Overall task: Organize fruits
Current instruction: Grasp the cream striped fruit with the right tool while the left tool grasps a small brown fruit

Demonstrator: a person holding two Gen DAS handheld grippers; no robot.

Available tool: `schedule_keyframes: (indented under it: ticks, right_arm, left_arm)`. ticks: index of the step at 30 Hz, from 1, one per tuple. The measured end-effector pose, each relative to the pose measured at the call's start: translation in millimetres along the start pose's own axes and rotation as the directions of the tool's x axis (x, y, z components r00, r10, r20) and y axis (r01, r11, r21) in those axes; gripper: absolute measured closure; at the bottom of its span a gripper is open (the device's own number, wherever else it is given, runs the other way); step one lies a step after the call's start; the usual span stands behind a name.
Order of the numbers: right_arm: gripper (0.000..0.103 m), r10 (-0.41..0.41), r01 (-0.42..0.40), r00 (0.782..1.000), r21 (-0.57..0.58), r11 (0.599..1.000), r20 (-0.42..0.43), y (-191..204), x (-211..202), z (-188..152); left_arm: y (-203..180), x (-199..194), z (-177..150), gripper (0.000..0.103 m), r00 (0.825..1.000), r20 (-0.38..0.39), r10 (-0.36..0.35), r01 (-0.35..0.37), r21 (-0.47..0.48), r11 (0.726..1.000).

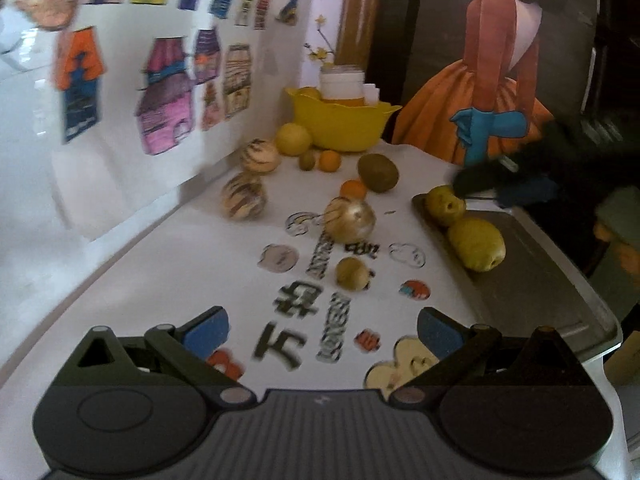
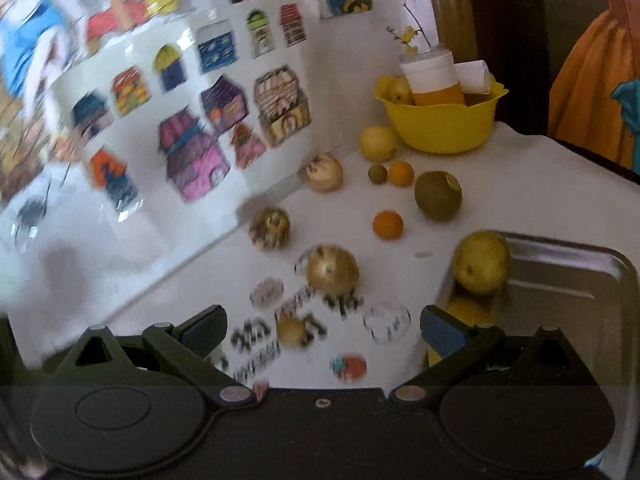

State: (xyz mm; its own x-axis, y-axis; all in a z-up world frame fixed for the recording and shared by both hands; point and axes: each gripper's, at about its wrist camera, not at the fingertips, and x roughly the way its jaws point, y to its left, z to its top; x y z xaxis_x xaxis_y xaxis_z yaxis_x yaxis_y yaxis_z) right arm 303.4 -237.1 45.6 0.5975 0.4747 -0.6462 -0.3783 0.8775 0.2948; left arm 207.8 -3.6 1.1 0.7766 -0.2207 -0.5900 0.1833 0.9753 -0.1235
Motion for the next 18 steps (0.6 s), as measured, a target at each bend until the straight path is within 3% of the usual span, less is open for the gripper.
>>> schedule_keyframes:
  ticks: [7,18]
  right_arm:
    - [0.009,0.048,-0.038,0.997,0.151,0.988,-0.065,-28,59,38]
    - [0.030,0.061,-0.027,0.983,0.191,0.981,-0.174,-32,124,33]
  left_arm:
    - [-13,33,13,0.003,1.000,-0.005,-0.023,0.023,0.012,1.000]
    - [-16,64,22,0.025,0.998,-0.035,-0.045,0.044,-0.028,0.999]
